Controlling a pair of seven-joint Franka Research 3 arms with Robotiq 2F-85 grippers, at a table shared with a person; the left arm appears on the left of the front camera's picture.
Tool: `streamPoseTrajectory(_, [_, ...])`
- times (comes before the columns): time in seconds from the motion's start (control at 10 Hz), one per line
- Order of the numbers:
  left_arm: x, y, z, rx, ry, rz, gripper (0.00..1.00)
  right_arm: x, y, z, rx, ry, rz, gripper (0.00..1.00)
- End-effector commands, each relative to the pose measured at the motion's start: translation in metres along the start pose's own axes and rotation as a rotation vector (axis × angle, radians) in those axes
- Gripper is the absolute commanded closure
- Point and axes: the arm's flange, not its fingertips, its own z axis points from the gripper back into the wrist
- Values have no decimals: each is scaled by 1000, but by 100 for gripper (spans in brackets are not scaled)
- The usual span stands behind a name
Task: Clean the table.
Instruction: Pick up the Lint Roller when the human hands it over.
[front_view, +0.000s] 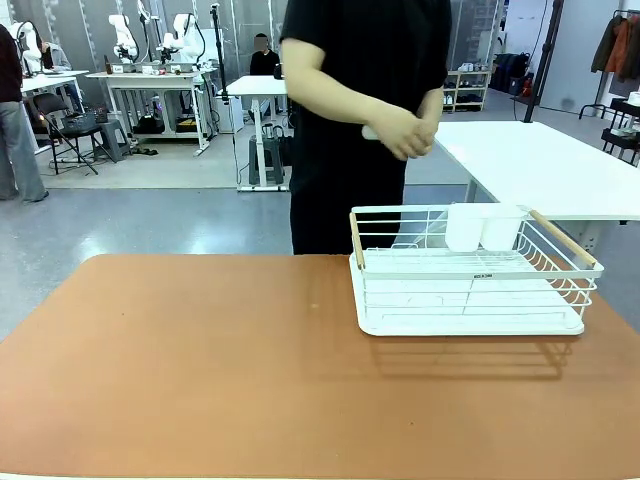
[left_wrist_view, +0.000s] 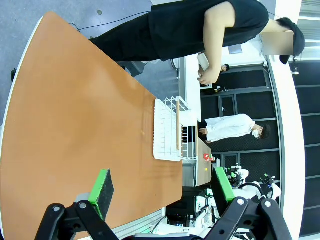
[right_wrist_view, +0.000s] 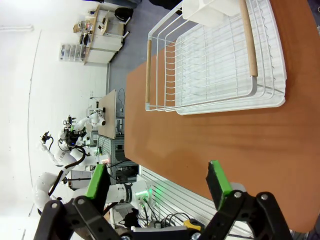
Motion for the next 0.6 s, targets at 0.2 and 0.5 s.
streamPoseTrajectory(0.2, [-2,0,1,-26,-9,-19,0,-1,3,-1,17,-12,2,0])
streamPoseTrajectory(0.5, [-2,0,1,-26,-9,-19,0,-1,3,-1,17,-12,2,0])
